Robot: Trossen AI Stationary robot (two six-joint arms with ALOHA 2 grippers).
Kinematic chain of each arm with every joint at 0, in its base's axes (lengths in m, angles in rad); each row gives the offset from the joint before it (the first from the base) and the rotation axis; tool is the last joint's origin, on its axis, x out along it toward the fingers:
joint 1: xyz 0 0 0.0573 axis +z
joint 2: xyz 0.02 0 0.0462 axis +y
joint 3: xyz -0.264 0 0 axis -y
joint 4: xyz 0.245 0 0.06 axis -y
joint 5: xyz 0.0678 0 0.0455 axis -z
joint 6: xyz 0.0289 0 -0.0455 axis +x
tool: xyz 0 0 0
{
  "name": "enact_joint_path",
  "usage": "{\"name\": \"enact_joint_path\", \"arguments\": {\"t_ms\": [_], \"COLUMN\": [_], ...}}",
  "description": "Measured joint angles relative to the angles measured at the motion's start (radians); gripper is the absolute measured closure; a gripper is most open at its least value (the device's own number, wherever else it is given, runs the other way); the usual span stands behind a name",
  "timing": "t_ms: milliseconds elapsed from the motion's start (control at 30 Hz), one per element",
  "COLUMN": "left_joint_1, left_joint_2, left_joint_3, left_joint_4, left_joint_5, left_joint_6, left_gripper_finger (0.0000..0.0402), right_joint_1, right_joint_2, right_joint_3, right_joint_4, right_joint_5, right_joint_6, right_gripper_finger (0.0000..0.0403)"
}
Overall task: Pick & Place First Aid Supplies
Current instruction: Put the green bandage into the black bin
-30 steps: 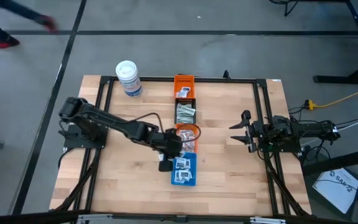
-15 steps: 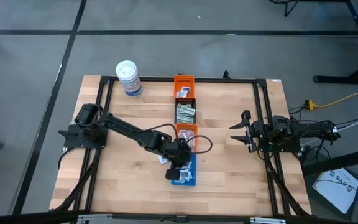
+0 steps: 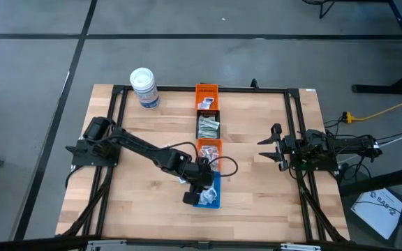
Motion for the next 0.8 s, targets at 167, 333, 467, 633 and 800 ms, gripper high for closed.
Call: {"name": "enact_joint_path", "arguments": {"t_ms": [167, 333, 467, 633, 800], "left_joint_1": [0.000, 0.001, 0.001, 0.010, 0.040], "left_joint_2": [-0.005, -0.043, -0.091, -0.148, -0.223], "left_joint_3": [0.000, 0.000, 0.000, -0.011, -0.108], "left_joint_4": [-0.005, -0.030, -0.125, -0.291, -0.327], "left_joint_5": [-0.001, -0.004, -0.062, -0.148, -0.188], "left_joint_6": [-0.036, 0.005, 0.075, 0.171, 0.237], "left_gripper_finger": [0.0253, 0.0238, 0.0239, 0.0244, 0.0244], "right_joint_1": [0.000, 0.000, 0.000, 0.000, 0.000], "right_joint_2": [0.000, 0.000, 0.000, 0.000, 0.000], "right_joint_3": [0.000, 0.000, 0.000, 0.000, 0.000], "right_joint_4": [0.000, 0.000, 0.000, 0.000, 0.000], "right_joint_5": [0.000, 0.000, 0.000, 0.000, 0.000], "right_joint_6": [0.000, 0.000, 0.000, 0.000, 0.000], "right_gripper_finger": [0.0208, 0.0208, 0.0208, 0.0208, 0.0208]}}
